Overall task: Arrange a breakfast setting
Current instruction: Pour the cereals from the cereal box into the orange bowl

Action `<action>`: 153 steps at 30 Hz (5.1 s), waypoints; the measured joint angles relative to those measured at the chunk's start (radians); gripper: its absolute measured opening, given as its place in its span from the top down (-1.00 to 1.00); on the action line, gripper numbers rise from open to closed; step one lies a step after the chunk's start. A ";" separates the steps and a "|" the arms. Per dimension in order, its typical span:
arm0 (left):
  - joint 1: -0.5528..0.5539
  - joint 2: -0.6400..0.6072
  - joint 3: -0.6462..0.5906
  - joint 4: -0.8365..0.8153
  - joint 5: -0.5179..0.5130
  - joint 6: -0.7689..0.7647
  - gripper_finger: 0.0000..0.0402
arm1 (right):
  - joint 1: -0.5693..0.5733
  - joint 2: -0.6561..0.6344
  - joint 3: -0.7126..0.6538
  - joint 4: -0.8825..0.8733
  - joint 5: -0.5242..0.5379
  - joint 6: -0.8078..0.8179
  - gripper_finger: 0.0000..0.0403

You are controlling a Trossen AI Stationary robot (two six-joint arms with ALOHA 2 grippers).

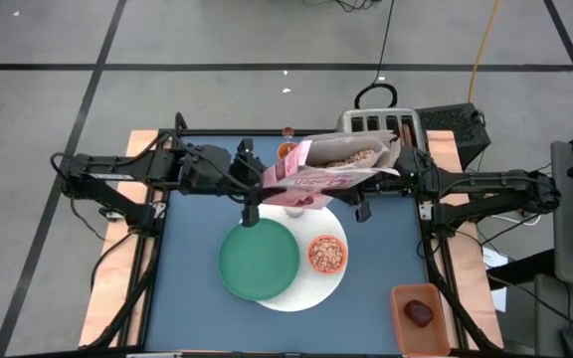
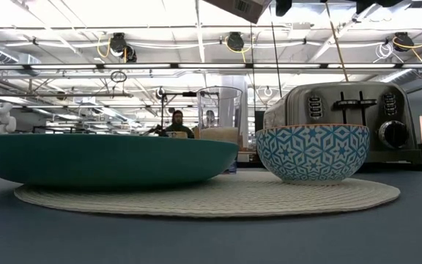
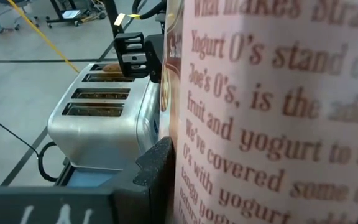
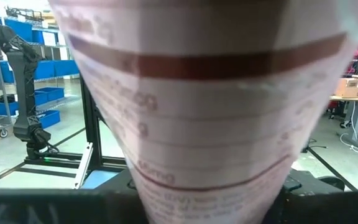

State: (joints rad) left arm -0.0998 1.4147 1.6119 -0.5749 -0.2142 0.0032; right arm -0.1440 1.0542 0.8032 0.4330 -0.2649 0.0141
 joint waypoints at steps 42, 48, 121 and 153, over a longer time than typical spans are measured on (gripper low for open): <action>-0.112 -0.446 -0.275 -0.337 -0.611 -0.324 0.29 | 0.000 -0.047 -0.002 -0.072 0.033 -0.019 -0.48; -0.151 -0.658 -0.671 -0.200 -0.762 -0.482 0.29 | 0.000 -0.047 -0.002 -0.064 0.033 -0.019 -0.48; 0.381 -0.610 -1.599 0.867 -0.630 -0.486 0.29 | -0.145 -0.042 -0.002 -0.125 0.028 -0.037 -0.48; 0.380 -0.608 -1.602 0.749 -0.591 -0.562 -0.53 | -0.145 -0.041 -0.002 -0.124 0.027 -0.037 -0.48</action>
State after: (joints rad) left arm 0.2806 0.8066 0.0101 0.1737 -0.8054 -0.5588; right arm -0.2890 1.0130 0.8009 0.3087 -0.2375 -0.0231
